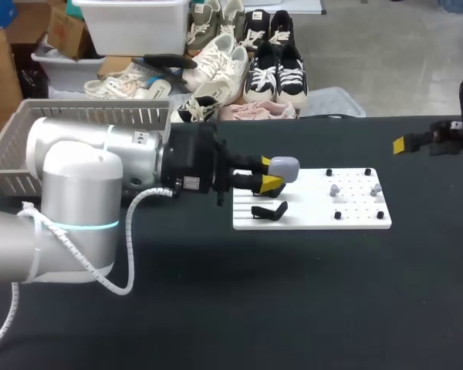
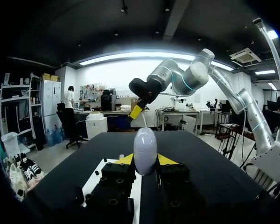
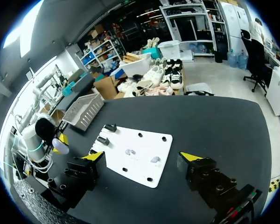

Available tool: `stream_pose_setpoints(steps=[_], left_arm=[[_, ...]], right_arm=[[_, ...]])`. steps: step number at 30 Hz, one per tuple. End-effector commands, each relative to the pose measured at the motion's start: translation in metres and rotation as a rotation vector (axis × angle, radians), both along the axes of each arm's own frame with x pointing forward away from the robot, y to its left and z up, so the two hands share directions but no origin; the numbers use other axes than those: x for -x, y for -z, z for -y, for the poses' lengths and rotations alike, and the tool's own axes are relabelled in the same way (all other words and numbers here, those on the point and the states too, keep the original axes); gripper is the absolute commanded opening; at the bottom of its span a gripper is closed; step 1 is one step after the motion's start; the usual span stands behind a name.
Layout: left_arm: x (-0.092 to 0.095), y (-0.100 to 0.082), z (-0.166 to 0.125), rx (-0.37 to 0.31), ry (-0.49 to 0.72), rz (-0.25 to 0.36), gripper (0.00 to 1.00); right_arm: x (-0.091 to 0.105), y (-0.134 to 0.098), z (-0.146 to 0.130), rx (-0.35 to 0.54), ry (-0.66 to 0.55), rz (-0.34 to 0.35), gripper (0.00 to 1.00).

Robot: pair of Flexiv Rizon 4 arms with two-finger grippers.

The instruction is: Pick up each earbud case from the left stands, insert the matching earbuds, close the lid, and place the case in the box.

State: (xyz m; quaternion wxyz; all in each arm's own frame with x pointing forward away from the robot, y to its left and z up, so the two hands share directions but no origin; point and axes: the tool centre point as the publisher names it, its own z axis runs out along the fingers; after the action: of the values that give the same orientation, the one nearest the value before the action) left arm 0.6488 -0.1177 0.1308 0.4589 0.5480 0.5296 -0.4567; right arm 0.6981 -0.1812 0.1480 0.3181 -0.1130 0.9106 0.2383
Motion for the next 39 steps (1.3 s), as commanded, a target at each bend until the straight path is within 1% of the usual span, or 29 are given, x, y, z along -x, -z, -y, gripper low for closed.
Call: stream_pose_setpoints(steps=[1, 7, 16, 25, 39], left_arm=[[-0.003, 0.009, 0.01, 0.02, 0.006, 0.003, 0.0], [-0.004, 0.012, 0.014, 0.036, 0.038, 0.009, 0.0], [-0.005, 0.016, 0.013, 0.035, 0.063, 0.015, 0.0], [-0.005, 0.019, 0.013, 0.044, 0.079, 0.01, 0.0], [-0.007, 0.024, 0.013, 0.045, 0.115, 0.016, 0.0]], right_arm=[[0.016, -0.005, -0.008, 0.004, 0.002, 0.002, 1.0], [0.042, -0.011, -0.034, 0.002, -0.055, 0.014, 1.0], [0.067, -0.01, -0.07, 0.027, -0.142, 0.001, 1.0], [0.079, -0.005, -0.1, 0.04, -0.161, 0.0, 1.0], [0.093, 0.0, -0.128, 0.062, -0.184, -0.022, 1.0]])
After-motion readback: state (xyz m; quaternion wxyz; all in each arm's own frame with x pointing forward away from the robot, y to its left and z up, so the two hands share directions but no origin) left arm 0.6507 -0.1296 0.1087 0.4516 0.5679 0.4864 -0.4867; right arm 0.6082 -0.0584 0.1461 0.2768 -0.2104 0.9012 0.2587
